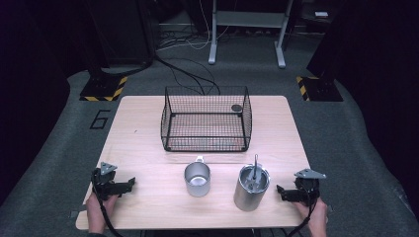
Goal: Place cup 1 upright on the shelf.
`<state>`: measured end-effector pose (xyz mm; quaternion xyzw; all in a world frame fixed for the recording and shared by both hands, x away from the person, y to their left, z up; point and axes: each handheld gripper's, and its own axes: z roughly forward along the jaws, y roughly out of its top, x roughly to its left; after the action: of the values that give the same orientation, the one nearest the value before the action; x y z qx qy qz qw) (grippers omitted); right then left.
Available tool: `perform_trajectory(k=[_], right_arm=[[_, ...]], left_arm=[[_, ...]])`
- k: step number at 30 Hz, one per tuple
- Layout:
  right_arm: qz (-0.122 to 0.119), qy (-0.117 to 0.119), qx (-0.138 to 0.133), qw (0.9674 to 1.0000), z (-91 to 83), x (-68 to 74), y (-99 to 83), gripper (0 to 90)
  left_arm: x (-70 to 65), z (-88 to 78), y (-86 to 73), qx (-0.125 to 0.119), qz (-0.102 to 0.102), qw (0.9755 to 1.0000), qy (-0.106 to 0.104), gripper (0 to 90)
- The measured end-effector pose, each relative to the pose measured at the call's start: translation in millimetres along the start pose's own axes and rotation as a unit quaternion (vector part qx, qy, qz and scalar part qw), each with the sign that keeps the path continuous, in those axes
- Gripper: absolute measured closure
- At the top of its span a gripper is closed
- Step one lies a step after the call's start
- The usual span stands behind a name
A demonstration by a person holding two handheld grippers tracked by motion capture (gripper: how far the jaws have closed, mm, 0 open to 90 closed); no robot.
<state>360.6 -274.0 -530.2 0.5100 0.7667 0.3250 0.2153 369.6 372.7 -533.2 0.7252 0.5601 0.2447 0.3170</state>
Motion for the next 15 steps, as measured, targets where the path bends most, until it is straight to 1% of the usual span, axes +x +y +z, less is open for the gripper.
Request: perform_trajectory(k=[3, 6, 7, 8, 15], right_arm=[[-0.004, 0.0, -0.001, 1.0, 0.2, -0.6, 0.1, 0.0], [0.001, 0.0, -0.004, 1.0, 1.2, 0.5, 0.7, 0.0], [0.001, 0.0, -0.004, 1.0, 1.2, 0.5, 0.7, 0.0], [-0.004, 0.001, -0.001, 1.0, 1.1, -0.2, 0.9, 0.0], [-0.004, 0.001, -0.001, 1.0, 0.9, -0.2, 0.9, 0.0]], left_arm=[[0.0, -0.1, 0.0, 0.0, 0.0, 1.0, 0.0, 1.1], [0.0, -0.1, 0.0, 0.0, 0.001, 1.0, 0.001, 1.1], [0.0, -0.1, 0.0, 0.0, 0.001, 1.0, 0.001, 1.1], [0.0, -0.1, 0.0, 0.0, 0.001, 1.0, 0.001, 1.1], [0.0, -0.1, 0.0, 0.0, 0.0, 1.0, 0.0, 1.1]])
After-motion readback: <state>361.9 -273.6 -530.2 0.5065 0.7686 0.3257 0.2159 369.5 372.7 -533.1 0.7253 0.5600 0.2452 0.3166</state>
